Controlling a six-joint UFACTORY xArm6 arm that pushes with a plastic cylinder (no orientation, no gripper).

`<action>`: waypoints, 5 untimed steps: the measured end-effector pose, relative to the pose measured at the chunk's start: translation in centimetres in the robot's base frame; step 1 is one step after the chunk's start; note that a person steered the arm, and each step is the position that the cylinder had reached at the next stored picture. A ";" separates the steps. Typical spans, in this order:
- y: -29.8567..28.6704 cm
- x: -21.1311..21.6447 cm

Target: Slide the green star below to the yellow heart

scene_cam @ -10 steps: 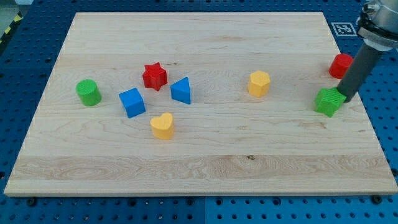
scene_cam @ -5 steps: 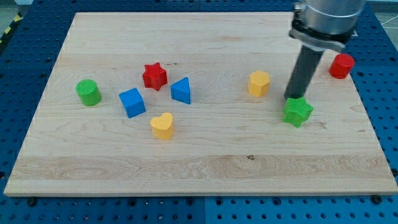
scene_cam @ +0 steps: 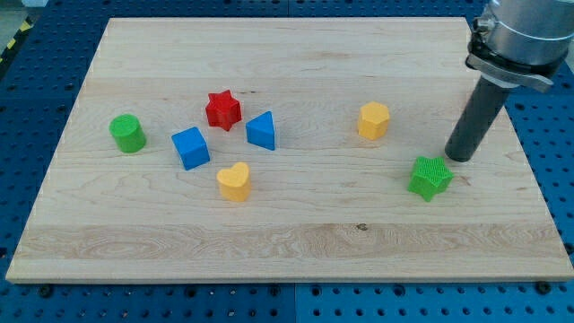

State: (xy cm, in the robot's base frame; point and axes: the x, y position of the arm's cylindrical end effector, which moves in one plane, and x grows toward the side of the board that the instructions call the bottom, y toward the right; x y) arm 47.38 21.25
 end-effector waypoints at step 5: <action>-11.6 3.5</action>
State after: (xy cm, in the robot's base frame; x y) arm 50.85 9.66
